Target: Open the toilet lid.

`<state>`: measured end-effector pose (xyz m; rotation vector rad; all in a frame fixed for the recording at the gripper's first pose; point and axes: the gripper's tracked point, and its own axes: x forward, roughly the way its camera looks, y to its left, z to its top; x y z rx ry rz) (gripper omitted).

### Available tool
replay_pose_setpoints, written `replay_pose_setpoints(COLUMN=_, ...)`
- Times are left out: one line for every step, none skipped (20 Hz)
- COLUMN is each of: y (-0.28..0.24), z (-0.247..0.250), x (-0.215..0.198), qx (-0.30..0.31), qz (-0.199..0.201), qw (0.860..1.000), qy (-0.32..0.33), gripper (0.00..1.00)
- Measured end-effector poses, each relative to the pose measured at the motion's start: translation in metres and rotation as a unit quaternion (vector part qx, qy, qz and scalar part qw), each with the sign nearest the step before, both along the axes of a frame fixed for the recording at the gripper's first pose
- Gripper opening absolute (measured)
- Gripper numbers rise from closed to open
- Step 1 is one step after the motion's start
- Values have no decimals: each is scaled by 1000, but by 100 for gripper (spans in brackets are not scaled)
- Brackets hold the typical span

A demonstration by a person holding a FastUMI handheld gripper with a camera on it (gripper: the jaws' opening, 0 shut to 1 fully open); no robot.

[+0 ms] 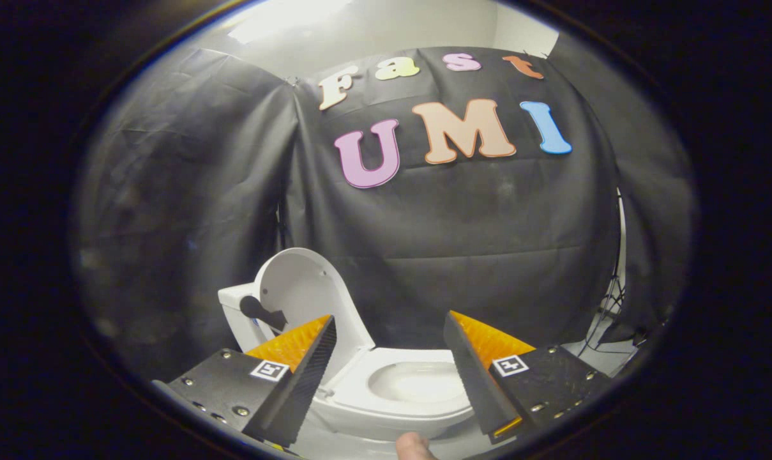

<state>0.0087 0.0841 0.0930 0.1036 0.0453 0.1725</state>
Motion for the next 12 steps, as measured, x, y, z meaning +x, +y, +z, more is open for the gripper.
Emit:
replay_pose_setpoints(y=-3, z=0, x=0, qx=-3, qz=-3, qw=1000, qy=-2, gripper=100)
replay_pose_setpoints(y=-5, z=-1, x=0, qx=-8, qz=-4, qw=1000, qy=-3, gripper=100)
replay_pose_setpoints(y=-5, z=-4, x=-1, qx=-13, qz=-3, qw=1000, qy=-1, gripper=100)
replay_pose_setpoints(y=-7, z=-6, x=-1, qx=-18, qz=-3, qw=1000, qy=-1, gripper=100)
replay_pose_setpoints(y=-9, z=-9, x=0, qx=-23, qz=-4, qw=1000, qy=1, gripper=100)
replay_pose_setpoints(y=-10, z=-11, x=-1, qx=-26, qz=-4, qw=1000, qy=3, gripper=100)
replay_pose_setpoints(y=-11, z=-14, x=-1, qx=-28, qz=-4, qw=1000, qy=5, gripper=100)
replay_pose_setpoints(y=-13, z=-14, x=-2, qx=-27, qz=-5, qw=1000, qy=6, gripper=100)
replay_pose_setpoints(y=-13, z=-14, x=-3, qx=-25, qz=-4, qw=1000, qy=6, gripper=100)
replay_pose_setpoints(y=-14, z=-14, x=-4, qx=-24, qz=-4, qw=1000, qy=6, gripper=100)
replay_pose_setpoints(y=-16, z=-14, x=-4, qx=-24, qz=-5, qw=1000, qy=6, gripper=100)
replay_pose_setpoints(y=-18, z=-13, x=-5, qx=-22, qz=-5, qw=1000, qy=5, gripper=100)
